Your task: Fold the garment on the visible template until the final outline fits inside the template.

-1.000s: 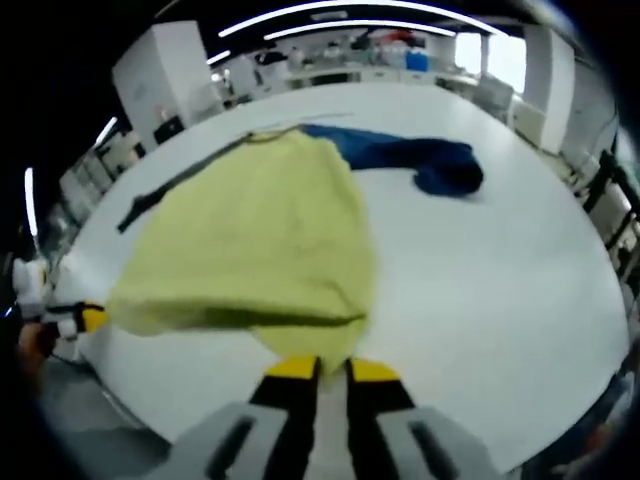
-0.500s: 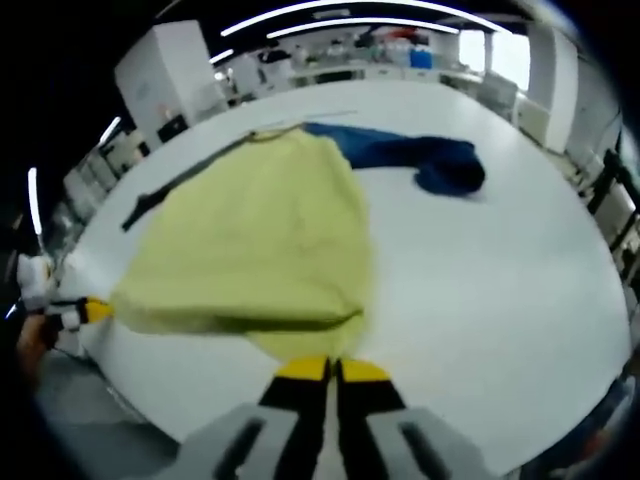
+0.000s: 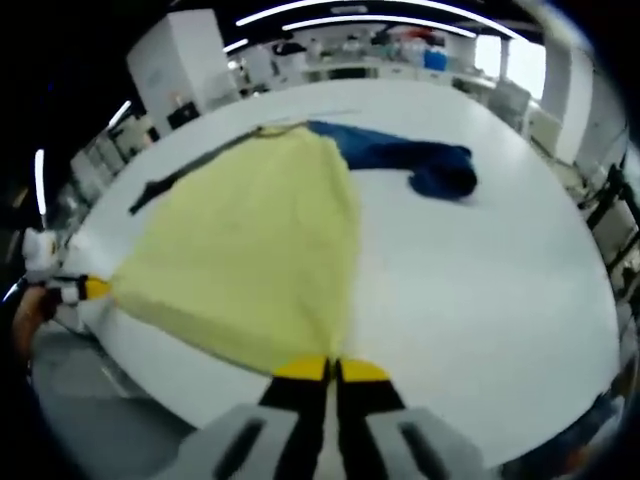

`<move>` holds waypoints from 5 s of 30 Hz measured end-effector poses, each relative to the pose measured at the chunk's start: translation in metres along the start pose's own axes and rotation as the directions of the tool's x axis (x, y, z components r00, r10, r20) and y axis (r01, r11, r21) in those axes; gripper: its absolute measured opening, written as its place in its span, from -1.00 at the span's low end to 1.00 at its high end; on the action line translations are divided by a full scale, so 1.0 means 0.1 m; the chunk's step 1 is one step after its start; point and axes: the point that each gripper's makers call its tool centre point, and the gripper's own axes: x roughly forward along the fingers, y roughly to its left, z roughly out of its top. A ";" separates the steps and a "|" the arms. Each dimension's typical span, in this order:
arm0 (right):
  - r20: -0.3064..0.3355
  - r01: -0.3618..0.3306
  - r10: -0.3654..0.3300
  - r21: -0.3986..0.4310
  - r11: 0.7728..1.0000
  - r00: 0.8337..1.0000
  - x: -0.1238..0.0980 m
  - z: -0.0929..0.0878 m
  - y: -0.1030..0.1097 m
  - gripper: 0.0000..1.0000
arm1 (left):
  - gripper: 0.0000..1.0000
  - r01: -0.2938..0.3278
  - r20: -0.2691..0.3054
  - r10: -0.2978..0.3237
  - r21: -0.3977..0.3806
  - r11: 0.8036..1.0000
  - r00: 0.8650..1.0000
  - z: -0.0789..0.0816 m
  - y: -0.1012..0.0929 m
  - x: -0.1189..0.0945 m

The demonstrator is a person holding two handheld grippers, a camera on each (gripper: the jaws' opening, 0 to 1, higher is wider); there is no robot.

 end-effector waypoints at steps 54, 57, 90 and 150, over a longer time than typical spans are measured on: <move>0.147 -0.050 0.059 -0.059 0.997 0.987 -0.13 0.12 -0.17 0.09 | 0.26 0.001 0.085 -0.004 0.037 0.999 0.996 -0.08 -0.20 -0.11; 0.215 -0.057 0.066 -0.045 0.997 0.974 -0.14 0.28 -0.23 0.28 | 0.44 -0.006 0.108 0.002 0.036 0.999 0.994 -0.02 -0.20 -0.13; 0.444 0.153 -0.108 -0.067 0.986 0.889 0.10 1.39 -1.35 0.17 | 0.97 -0.014 0.243 -0.018 0.128 0.992 0.970 0.35 -0.21 -0.19; 0.434 0.098 -0.131 0.098 0.990 0.892 0.25 1.84 -1.61 -1.00 | 0.98 -0.045 0.261 0.017 0.103 0.994 0.965 0.42 -0.10 -0.29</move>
